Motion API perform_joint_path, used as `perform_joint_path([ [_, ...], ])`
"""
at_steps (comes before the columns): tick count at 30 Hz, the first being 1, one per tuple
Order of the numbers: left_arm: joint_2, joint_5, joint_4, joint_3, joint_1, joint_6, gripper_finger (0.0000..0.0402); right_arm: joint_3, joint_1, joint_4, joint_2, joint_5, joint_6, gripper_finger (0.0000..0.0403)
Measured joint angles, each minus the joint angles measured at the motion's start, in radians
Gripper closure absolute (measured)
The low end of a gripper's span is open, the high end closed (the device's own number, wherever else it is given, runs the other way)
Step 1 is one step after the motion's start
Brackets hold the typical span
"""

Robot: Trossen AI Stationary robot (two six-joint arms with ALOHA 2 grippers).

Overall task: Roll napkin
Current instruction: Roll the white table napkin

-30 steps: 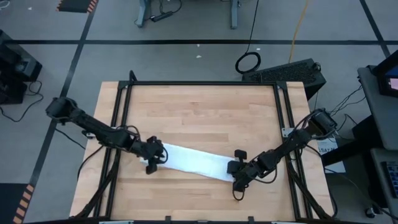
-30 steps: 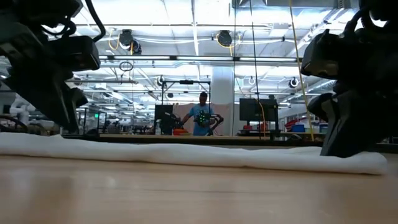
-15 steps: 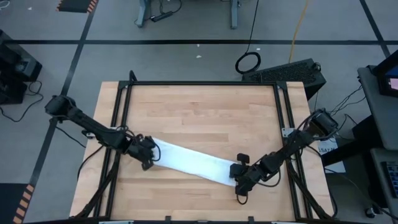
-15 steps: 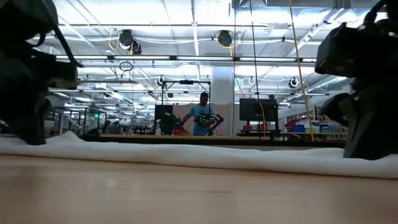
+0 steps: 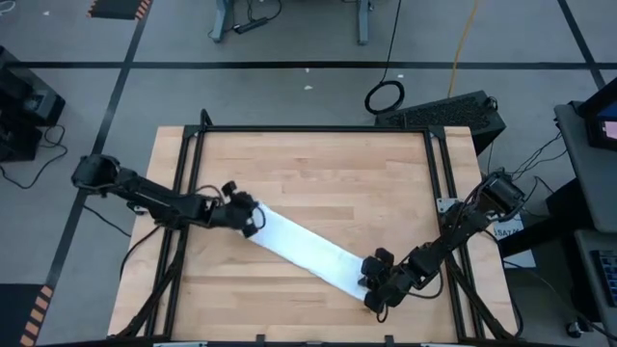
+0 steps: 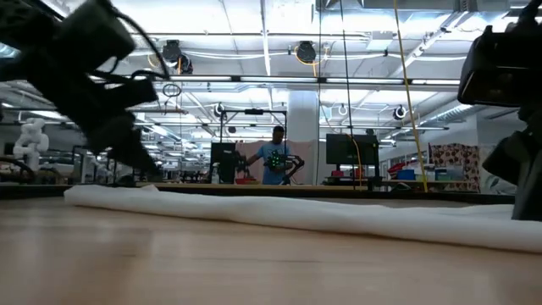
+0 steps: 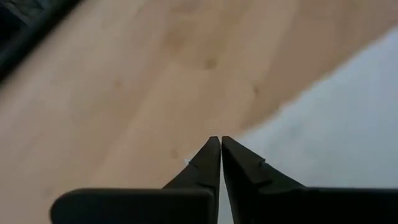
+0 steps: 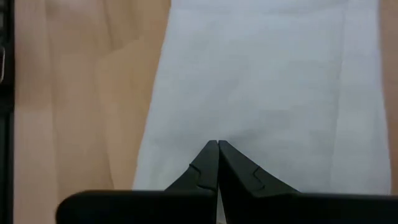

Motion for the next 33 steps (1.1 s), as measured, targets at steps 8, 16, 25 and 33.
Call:
perform_joint_path([
  [8, -0.073, 0.329, -0.096, 0.127, 0.023, -0.022, 0.0375, 0.001, 0.006, 0.002, -0.037, 0.022, -0.036, 0.0403],
  [16, -0.001, 0.325, -0.38, 0.127, -0.142, -0.318, 0.0375, 0.003, -0.016, 0.002, -0.116, 0.076, -0.279, 0.0403],
  [25, 0.167, 0.143, -0.286, 0.085, -0.007, -0.199, 0.0376, 0.003, -0.122, 0.074, -0.095, 0.17, -0.447, 0.0403],
  [33, 0.184, 0.062, 0.064, 0.078, 0.231, 0.42, 0.0376, 0.004, -0.125, 0.182, -0.06, 0.17, -0.471, 0.0403],
])
